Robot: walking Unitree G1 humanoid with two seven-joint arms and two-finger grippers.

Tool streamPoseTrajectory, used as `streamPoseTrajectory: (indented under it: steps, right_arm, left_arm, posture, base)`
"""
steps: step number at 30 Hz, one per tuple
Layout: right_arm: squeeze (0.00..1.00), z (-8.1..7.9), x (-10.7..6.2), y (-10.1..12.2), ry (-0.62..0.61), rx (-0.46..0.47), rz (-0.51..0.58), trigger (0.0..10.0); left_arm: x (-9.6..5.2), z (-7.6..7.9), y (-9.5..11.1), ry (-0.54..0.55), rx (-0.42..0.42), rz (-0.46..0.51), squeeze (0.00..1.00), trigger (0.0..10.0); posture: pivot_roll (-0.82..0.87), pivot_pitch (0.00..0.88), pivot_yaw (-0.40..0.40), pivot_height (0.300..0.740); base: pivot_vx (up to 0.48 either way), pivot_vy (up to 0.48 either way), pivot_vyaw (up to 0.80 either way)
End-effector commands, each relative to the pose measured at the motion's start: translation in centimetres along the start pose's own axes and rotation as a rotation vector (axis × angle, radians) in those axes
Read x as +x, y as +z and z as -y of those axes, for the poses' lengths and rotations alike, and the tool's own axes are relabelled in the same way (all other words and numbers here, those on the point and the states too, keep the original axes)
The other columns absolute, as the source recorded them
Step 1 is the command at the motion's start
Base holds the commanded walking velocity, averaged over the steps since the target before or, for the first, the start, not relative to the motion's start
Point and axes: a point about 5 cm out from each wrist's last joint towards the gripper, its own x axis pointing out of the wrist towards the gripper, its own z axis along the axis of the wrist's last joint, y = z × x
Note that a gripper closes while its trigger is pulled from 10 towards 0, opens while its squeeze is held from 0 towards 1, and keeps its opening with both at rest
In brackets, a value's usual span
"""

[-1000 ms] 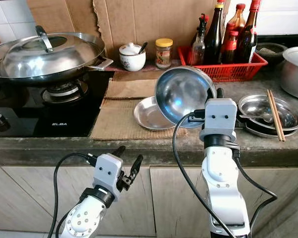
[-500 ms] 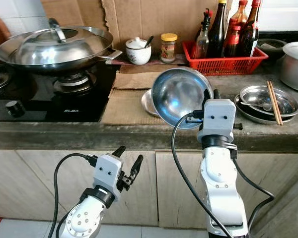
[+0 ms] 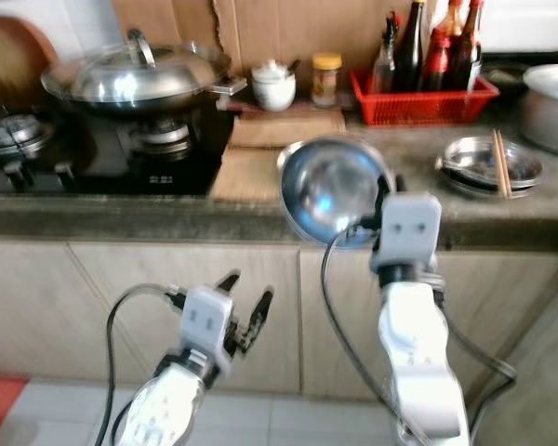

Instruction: Kitchen organization

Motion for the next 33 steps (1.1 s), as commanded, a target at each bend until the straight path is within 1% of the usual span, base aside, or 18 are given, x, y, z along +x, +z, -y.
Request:
streamPoseTrajectory:
  steps: [1, 13, 33]
  right_arm:
    - [0.00, 0.1, -0.1, 0.3, 0.001, 0.010, 0.012, 10.0]
    - [0.00, -0.6, -1.9, -0.9, 0.035, 0.044, -0.056, 10.0]
    - [0.00, -0.8, -3.2, -1.9, 0.049, 0.046, -0.109, 10.0]
  left_arm:
    - [0.0, 0.1, 0.1, -0.003, -0.007, 0.004, 0.00, 10.0]
    - [-0.1, 0.2, 0.1, -0.004, -0.005, 0.004, 0.00, 10.0]
    - [0.0, 0.5, 0.0, -0.012, -0.008, 0.006, 0.00, 10.0]
  posture:
    - [-0.04, 0.007, 0.016, 0.740]
    - [-0.05, 0.000, 0.016, 0.740]
    - [-0.05, 0.000, 0.016, 0.740]
  base:
    - [-0.319, 0.000, 0.00]
    - [-0.324, 0.000, 0.00]
    - [-0.324, 0.000, 0.00]
